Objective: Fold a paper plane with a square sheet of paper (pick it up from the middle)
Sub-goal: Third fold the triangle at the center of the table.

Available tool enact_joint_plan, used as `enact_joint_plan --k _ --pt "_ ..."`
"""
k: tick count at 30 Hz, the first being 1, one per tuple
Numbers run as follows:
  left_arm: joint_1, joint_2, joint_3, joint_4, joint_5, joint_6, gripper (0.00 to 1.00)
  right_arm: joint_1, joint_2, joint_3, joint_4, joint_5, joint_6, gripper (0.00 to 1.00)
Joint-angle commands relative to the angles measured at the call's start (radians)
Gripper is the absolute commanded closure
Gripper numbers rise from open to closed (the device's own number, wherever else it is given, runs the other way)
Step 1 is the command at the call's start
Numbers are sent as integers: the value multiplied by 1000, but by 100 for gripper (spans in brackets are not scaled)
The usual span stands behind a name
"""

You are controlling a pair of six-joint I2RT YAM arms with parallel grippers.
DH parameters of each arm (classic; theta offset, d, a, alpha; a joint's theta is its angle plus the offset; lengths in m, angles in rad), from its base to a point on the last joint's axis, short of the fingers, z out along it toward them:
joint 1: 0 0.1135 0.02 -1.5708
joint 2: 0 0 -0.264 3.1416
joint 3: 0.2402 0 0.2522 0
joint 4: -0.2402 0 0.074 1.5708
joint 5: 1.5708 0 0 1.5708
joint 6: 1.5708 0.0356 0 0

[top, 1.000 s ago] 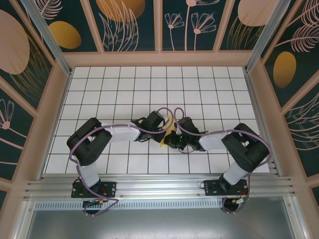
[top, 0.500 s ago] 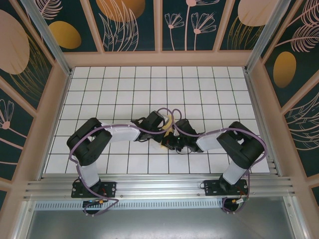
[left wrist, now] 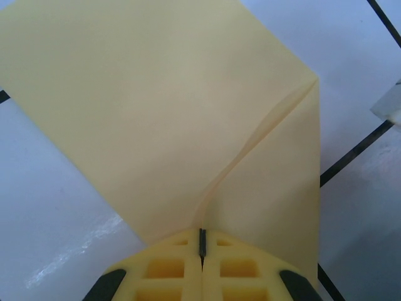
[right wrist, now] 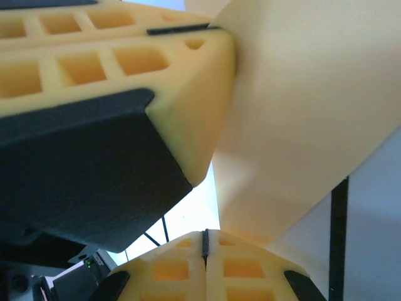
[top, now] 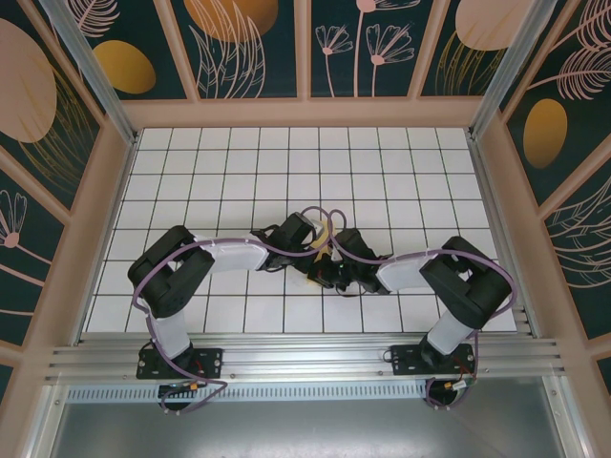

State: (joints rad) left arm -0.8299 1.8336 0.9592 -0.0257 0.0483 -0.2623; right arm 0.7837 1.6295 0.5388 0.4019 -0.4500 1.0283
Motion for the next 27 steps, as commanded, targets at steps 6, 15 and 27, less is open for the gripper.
enact_joint_plan --k 6,15,27 --pt "0 39 -27 -46 39 16 99 24 81 56 -154 52 -23 98" --pt "1 19 -7 -65 21 10 97 62 73 30 -253 77 -14 99" --pt "33 -240 75 -110 -79 -125 41 -71 -186 33 -162 35 -78 95"
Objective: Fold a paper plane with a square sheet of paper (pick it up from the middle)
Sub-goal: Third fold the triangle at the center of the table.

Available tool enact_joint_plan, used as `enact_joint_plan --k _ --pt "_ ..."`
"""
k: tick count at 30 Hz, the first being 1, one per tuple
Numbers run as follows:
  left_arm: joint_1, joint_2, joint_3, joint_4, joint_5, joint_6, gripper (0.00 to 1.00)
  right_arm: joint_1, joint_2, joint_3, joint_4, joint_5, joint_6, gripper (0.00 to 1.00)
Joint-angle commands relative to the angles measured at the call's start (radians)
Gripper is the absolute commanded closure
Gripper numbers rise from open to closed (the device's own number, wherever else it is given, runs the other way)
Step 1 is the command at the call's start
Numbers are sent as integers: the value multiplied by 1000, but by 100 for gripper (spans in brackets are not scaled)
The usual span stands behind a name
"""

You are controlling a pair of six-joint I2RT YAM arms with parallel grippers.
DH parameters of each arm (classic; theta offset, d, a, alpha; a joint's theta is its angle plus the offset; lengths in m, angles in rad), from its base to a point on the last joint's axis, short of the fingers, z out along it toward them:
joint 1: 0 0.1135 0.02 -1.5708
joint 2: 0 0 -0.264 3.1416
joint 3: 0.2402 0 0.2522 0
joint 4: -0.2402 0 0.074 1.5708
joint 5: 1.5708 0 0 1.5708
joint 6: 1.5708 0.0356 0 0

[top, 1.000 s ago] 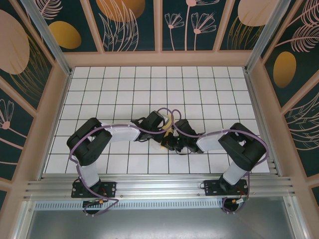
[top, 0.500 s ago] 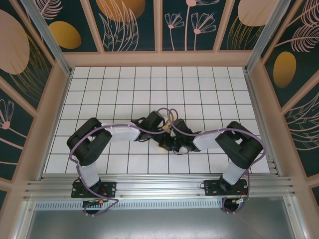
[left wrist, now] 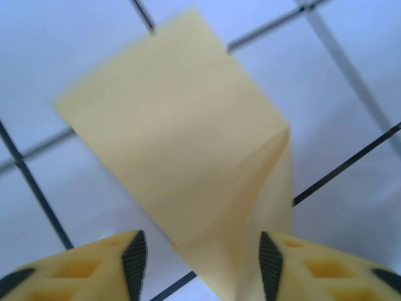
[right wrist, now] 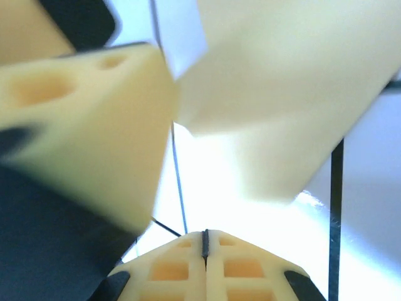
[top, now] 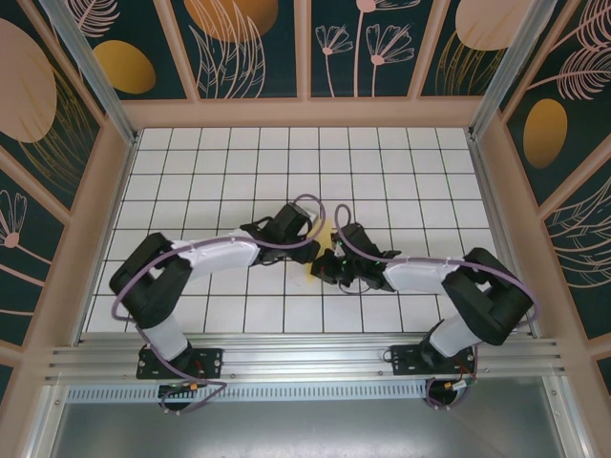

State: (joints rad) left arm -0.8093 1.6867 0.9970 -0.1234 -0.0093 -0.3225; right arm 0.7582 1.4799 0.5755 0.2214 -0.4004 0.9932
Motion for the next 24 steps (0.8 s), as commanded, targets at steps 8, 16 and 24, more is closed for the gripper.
enact_joint_plan --k 8,16,24 --pt "29 -273 -98 9 -43 -217 57 -155 67 81 -4 -136 -159 95" --pt "27 -355 -323 363 268 -467 82 -174 232 191 -12 -177 -224 95" --pt "-16 -191 -274 427 324 -527 83 -191 328 207 -46 -121 -254 97"
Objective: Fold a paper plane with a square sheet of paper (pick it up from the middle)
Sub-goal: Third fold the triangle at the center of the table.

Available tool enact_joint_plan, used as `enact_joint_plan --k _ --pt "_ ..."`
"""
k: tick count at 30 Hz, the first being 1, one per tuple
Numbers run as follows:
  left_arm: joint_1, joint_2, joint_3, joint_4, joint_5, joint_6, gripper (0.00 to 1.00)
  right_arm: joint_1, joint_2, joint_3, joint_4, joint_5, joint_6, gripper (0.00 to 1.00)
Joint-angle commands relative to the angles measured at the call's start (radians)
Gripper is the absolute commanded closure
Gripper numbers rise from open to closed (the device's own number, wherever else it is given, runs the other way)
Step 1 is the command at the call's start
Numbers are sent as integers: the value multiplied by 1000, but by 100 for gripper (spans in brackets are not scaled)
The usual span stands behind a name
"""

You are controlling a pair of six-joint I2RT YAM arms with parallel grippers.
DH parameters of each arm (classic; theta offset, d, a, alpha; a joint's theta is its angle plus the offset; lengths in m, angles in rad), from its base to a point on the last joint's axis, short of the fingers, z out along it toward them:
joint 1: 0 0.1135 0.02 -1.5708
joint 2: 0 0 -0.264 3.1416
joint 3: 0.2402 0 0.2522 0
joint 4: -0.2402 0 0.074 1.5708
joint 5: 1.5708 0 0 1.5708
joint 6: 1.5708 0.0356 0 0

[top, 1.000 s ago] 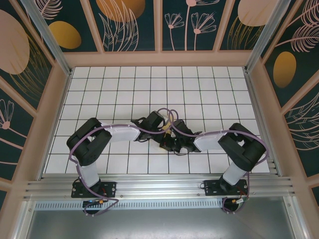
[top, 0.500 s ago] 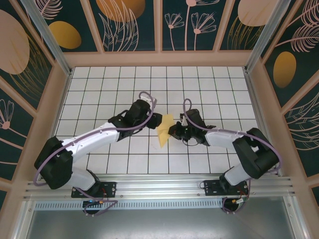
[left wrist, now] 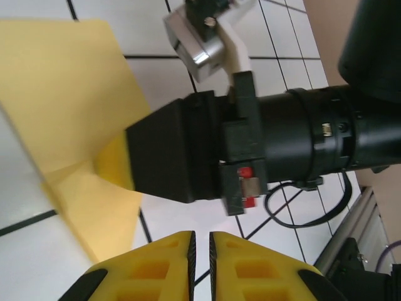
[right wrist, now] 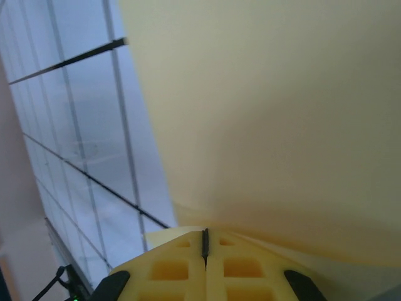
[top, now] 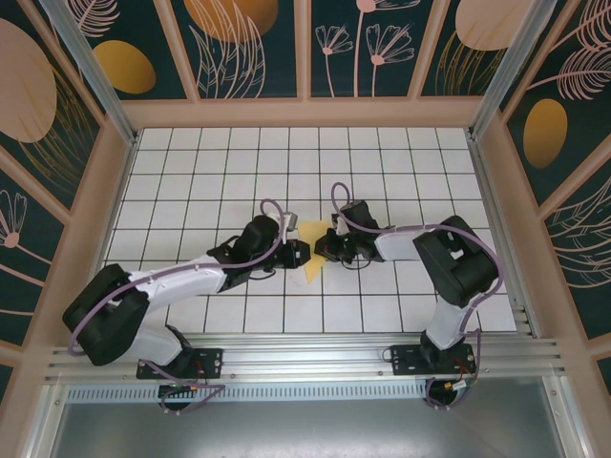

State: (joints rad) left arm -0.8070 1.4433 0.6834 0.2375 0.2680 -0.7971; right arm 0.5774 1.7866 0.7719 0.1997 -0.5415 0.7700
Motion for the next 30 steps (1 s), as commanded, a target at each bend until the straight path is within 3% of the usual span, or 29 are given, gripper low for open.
enact_joint_plan --k 1,12,20,30 --pt "-23 73 48 67 48 -57 83 -10 22 5 -18 21 -25 97" --pt "-52 218 43 105 -28 -158 90 -9 35 -49 35 9 0 96" --pt "-52 322 26 70 -35 -162 94 -11 13 -23 21 5 -6 95" --pt "-52 292 -65 62 -61 -145 96 -12 -104 20 -58 -2 -40 91"
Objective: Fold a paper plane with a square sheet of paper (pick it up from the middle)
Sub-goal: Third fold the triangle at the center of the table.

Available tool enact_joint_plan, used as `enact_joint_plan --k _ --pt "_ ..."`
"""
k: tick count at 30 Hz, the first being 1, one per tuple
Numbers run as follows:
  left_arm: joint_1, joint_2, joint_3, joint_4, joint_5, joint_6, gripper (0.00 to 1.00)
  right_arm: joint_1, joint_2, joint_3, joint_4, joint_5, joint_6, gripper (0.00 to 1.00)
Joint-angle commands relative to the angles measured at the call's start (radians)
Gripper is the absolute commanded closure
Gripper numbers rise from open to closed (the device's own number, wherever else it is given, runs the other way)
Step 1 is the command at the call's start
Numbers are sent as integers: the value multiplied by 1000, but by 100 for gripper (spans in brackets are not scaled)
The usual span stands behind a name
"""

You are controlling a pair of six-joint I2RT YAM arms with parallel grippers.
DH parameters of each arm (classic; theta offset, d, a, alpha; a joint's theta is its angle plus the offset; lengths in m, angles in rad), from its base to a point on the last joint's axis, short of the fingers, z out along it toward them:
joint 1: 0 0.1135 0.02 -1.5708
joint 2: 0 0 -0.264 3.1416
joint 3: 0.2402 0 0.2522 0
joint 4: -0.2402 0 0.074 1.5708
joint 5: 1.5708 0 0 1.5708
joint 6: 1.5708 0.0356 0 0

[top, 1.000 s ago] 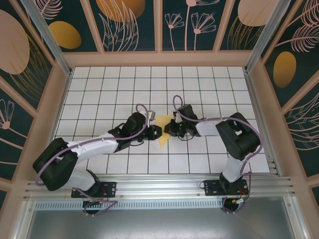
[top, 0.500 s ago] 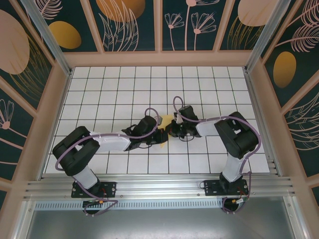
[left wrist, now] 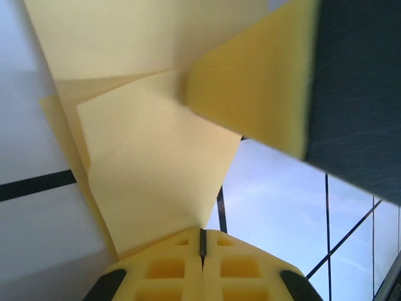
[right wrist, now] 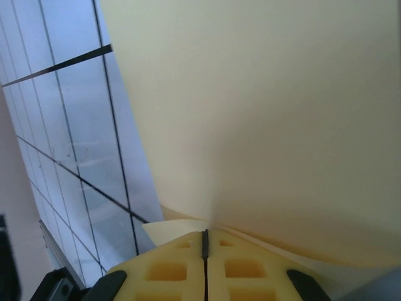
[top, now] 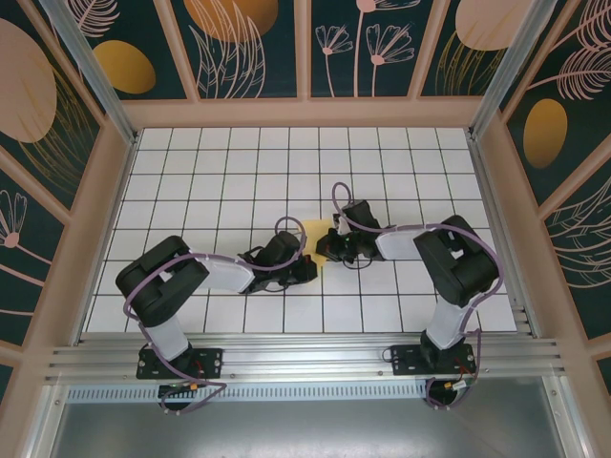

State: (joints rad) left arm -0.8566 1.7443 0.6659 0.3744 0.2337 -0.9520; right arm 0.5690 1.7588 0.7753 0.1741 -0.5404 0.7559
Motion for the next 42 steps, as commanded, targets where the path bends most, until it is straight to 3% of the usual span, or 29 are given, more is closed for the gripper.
enact_joint_plan --k 1,7,15,20,34,42 --pt "-2 -16 -53 -76 -30 13 97 -2 -92 7 -33 -11 -25 90" --pt "-2 -24 -63 -69 -5 62 97 28 -131 -72 14 -38 2 96" --pt "-2 -24 -42 -122 -6 111 99 57 -13 -60 72 -22 11 97" --pt "-2 -61 -58 -204 -60 134 100 2 12 -53 41 30 -21 97" --pt "-2 -55 -154 -174 -44 156 100 -140 94 37 -54 86 -111 96" --pt "-2 -45 -134 -177 -30 164 100 -158 -84 15 -1 0 -100 95"
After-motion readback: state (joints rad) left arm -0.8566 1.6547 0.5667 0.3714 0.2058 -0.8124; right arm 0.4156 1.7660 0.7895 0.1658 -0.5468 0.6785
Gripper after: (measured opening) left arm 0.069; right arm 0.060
